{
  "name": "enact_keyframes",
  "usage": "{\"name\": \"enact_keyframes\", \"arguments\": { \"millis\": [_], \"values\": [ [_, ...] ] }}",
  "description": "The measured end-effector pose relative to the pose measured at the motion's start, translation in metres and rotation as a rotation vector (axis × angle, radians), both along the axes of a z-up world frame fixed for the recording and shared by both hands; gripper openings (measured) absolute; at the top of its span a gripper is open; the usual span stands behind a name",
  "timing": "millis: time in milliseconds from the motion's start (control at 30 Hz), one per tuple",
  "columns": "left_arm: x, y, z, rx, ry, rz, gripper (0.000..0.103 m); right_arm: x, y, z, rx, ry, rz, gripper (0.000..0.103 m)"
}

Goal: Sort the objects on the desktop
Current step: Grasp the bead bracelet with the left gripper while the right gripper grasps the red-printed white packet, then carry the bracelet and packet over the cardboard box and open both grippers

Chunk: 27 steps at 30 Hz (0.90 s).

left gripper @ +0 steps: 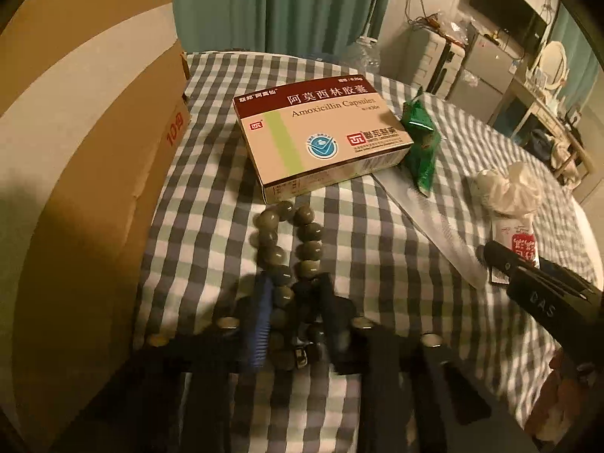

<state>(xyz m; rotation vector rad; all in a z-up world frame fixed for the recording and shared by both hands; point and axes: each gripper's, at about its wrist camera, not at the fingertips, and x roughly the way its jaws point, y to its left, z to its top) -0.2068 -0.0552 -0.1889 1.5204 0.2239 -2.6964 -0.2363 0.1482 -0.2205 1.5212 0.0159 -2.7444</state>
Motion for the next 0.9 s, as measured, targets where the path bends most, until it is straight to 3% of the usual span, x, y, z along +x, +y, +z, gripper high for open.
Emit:
{"name": "enact_keyframes", "arguments": {
  "millis": [67,167,433,900],
  "values": [
    [0.006,0.001,0.008,0.005,0.004,-0.016,0.011,0.006,0.004,0.004,0.001,0.004,-0.019,0.025],
    [0.020,0.005,0.023,0.009,0.038,-0.049,0.011,0.019,0.010,0.010,-0.027,-0.003,-0.020,0.004],
    [0.054,0.009,0.055,0.049,0.069,-0.088,0.011,0.065,0.026,0.050,-0.159,0.040,-0.044,0.004],
    [0.099,0.009,0.178,0.029,0.275,-0.157,0.011,0.148,0.007,0.155,-0.288,0.216,0.085,0.004]
  ]
}}
